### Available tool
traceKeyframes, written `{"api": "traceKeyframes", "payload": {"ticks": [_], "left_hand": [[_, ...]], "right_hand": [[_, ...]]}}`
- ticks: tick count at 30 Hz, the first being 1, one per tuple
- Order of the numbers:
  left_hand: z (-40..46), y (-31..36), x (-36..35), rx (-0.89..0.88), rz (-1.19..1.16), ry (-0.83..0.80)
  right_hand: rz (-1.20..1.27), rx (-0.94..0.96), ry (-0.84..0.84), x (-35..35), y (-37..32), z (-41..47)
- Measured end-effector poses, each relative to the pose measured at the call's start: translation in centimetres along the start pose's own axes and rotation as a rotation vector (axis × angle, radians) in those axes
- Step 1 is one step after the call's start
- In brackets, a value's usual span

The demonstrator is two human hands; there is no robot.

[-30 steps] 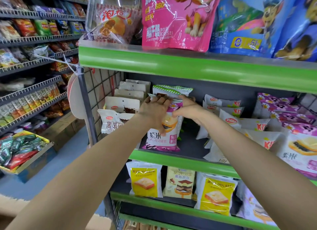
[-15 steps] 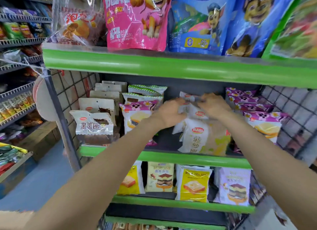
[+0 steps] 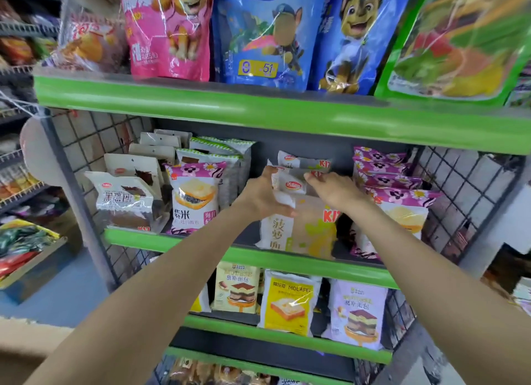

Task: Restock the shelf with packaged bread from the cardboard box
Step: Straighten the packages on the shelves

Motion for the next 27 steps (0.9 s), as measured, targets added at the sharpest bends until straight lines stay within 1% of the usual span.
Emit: {"api": "traceKeyframes", "payload": {"ticks": [2,6,8,9,10,11,12,13,14,16,17,18,19,20,22,23,25,27], "left_hand": [[0.0,-0.3,0.4,0.036,0.025,0.000],[0.3,-0.5,0.6,0.042,-0.020,-0.081],[-0.1,-0.1,0.2,0.033,-0.140,-0.123],[-0.1,0.0,-0.1,0.044,-0.236,-0.135],[0.2,0.0,-0.3,0.056,-0.391,-0.148],[0.6,-0.5,-0.3,0.089,-0.579,-0.112],[1.3,-1.5,-0.1,0.140,-0.771,-0.024],[1.6,-2.5,0.3,0.198,-0.911,0.108],[1.5,-3.4,0.7,0.245,-1.005,0.250],[0.7,-4.6,0.9,0.319,-1.078,0.486],[0.3,-4.9,0.6,0.357,-1.098,0.537],[0.2,-5.0,0.0,0.397,-1.111,0.538],[0.5,-4.6,-0.6,0.405,-1.116,0.462],[1.1,-4.1,-1.5,0.410,-1.117,0.348],[2.1,-2.9,-3.1,0.420,-1.101,0.128],[2.5,-2.4,-3.5,0.416,-1.039,0.063],[2.8,-1.9,-3.7,0.405,-0.911,0.005],[3.4,-2.3,-3.4,0.399,-0.909,0.002]], "right_hand": [[0.032,0.022,0.027,0.0,-0.6,0.0],[0.070,0.087,0.041,-1.4,-2.1,0.3],[0.128,0.110,0.081,-1.5,-2.1,0.3],[0.155,0.110,0.106,-1.3,-1.7,0.3],[0.178,0.104,0.146,-1.0,-1.1,0.4],[0.191,0.073,0.195,-0.7,-0.4,0.3],[0.214,0.024,0.245,-0.7,0.5,0.3],[0.272,-0.041,0.278,-0.9,1.3,0.1],[0.380,-0.094,0.297,-1.4,1.8,0.1],[0.683,-0.151,0.355,-2.2,2.2,-0.1],[0.826,-0.189,0.405,-2.5,2.4,-0.3],[0.939,-0.230,0.451,-2.6,2.5,-0.6],[1.008,-0.258,0.480,-2.8,2.6,-0.7],[1.053,-0.269,0.480,-3.1,2.6,-0.6],[1.059,-0.275,0.408,-3.7,2.2,-0.2],[1.019,-0.278,0.353,-3.8,2.0,0.0],[0.898,-0.258,0.233,-3.6,1.6,0.6],[0.717,-0.184,0.139,-3.3,1.1,0.9]]}}
Point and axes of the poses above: each hand's wrist, its own z-axis towards the middle knuckle, its own x-axis out of the back of the hand, y = z × x, the point moved 8 cm from there along z, towards the middle knuckle, and after that the axes turned 5 degrees about x, right-handed, at the moved point
